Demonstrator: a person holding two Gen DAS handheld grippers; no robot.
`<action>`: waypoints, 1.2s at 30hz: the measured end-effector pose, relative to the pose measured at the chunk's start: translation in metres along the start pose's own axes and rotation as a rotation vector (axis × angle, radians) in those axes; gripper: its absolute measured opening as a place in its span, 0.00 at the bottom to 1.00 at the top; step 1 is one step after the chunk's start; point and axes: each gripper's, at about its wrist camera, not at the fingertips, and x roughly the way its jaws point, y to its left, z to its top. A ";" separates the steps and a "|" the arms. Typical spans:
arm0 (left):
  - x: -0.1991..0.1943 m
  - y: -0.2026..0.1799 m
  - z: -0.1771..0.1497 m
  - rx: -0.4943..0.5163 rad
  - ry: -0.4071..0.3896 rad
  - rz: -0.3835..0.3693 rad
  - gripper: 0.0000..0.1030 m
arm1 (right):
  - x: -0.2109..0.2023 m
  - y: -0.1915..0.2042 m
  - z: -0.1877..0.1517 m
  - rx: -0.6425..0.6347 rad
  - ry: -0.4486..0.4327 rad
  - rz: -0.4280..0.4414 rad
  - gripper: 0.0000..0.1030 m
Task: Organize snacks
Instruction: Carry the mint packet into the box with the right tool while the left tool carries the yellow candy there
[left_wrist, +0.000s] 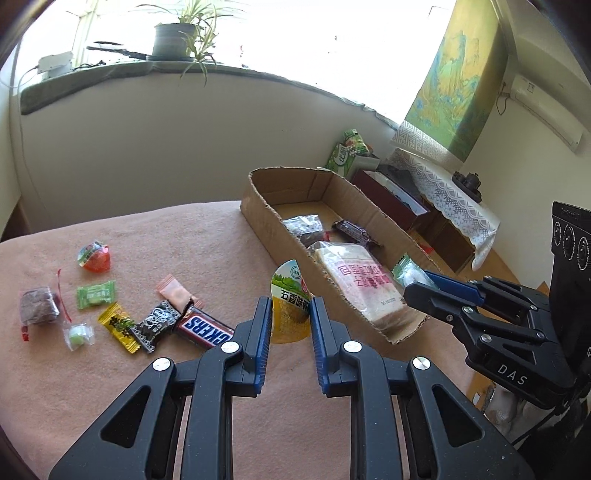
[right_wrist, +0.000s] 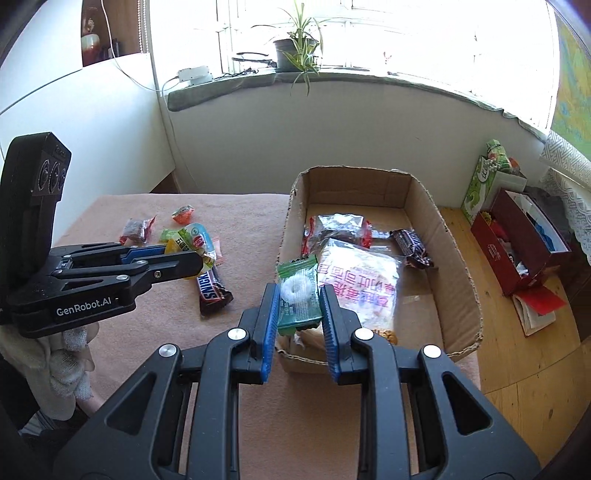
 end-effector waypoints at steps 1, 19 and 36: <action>0.003 -0.005 0.002 0.006 0.000 -0.005 0.19 | -0.001 -0.006 0.001 0.005 -0.003 -0.013 0.23; 0.046 -0.059 0.018 0.085 0.028 -0.038 0.19 | 0.015 -0.086 0.004 0.078 0.031 -0.149 0.23; 0.047 -0.069 0.020 0.124 0.023 -0.016 0.43 | 0.022 -0.089 0.000 0.095 0.036 -0.158 0.54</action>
